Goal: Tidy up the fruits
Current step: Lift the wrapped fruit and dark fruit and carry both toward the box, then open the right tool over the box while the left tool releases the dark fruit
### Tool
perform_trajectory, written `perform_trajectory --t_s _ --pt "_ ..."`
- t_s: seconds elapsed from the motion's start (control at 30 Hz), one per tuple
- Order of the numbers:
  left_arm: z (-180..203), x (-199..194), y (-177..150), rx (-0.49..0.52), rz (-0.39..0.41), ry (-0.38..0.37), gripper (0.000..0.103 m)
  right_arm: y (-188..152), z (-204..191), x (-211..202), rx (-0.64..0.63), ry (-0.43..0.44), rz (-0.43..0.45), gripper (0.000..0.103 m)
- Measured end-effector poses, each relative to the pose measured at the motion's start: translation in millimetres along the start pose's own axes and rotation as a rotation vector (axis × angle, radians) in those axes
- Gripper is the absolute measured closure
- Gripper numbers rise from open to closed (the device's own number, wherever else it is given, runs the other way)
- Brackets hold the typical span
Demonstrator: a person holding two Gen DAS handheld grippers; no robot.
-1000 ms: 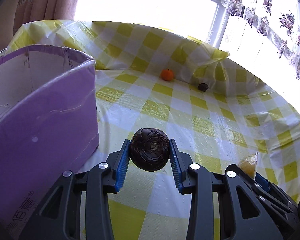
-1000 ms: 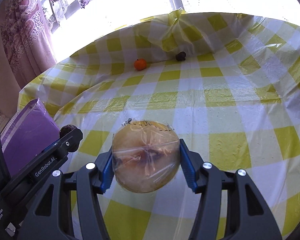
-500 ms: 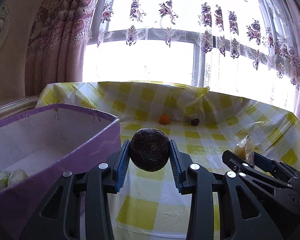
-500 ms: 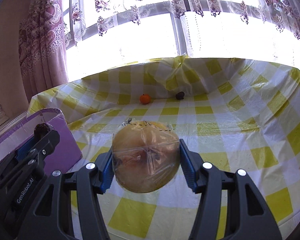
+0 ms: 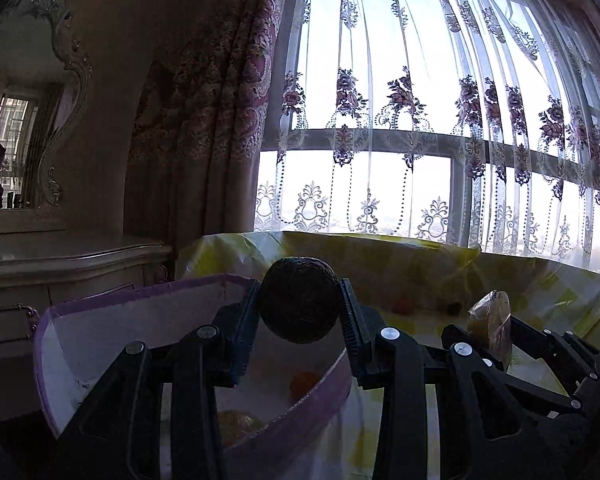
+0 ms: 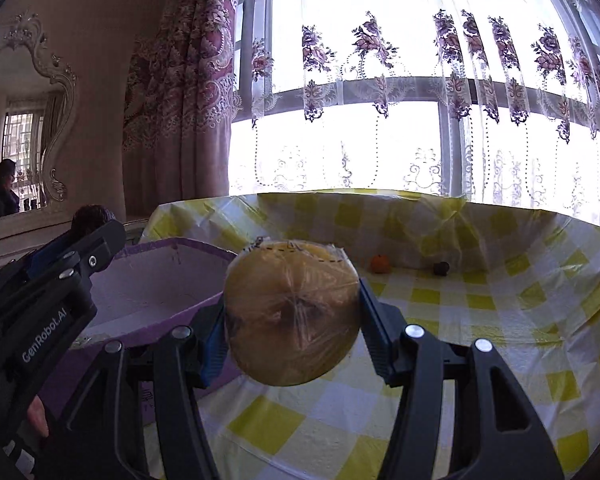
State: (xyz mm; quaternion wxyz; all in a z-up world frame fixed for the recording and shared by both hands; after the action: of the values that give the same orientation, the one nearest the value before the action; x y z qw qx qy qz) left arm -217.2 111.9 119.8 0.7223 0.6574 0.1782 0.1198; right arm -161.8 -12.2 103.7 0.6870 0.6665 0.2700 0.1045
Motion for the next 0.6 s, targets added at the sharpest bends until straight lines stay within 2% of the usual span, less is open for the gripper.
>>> perform_trajectory --t_s 0.13,0.27,0.4,0.47,0.53,0.6 --pt "-30 2 4 -0.028 -0.03 0.066 0.067 14 -33 4 -0.046 0.059 0.018 0.045" --pt "-65 3 5 -0.081 -0.11 0.125 0.067 24 -69 11 -0.103 0.141 0.008 0.045" --pt "-96 11 6 -0.09 -0.209 0.188 0.067 34 -107 24 -0.179 0.211 -0.023 0.045" --pt "-112 21 4 -0.113 -0.292 0.193 0.067 36 -124 39 -0.198 0.248 -0.097 0.045" --pt "-125 36 -2 -0.114 -0.404 0.195 0.067 33 -139 58 -0.218 0.292 -0.212 0.045" --pt "-140 50 -12 -0.157 -0.519 0.165 0.067 27 -153 80 -0.261 0.318 -0.334 0.045"
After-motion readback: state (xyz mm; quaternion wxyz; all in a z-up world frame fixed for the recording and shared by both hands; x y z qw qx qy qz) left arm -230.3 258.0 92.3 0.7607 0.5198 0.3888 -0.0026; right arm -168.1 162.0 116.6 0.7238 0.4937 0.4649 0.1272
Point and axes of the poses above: each gripper's, at about its wrist camera, not at the fingertips, and x roughly the way its jaws point, z to its right, y to its top, the point moved 5 cm from there along x, roughly the way its jaws point, and after that the axes turned 1 degree about -z, right-handed, at the moved point
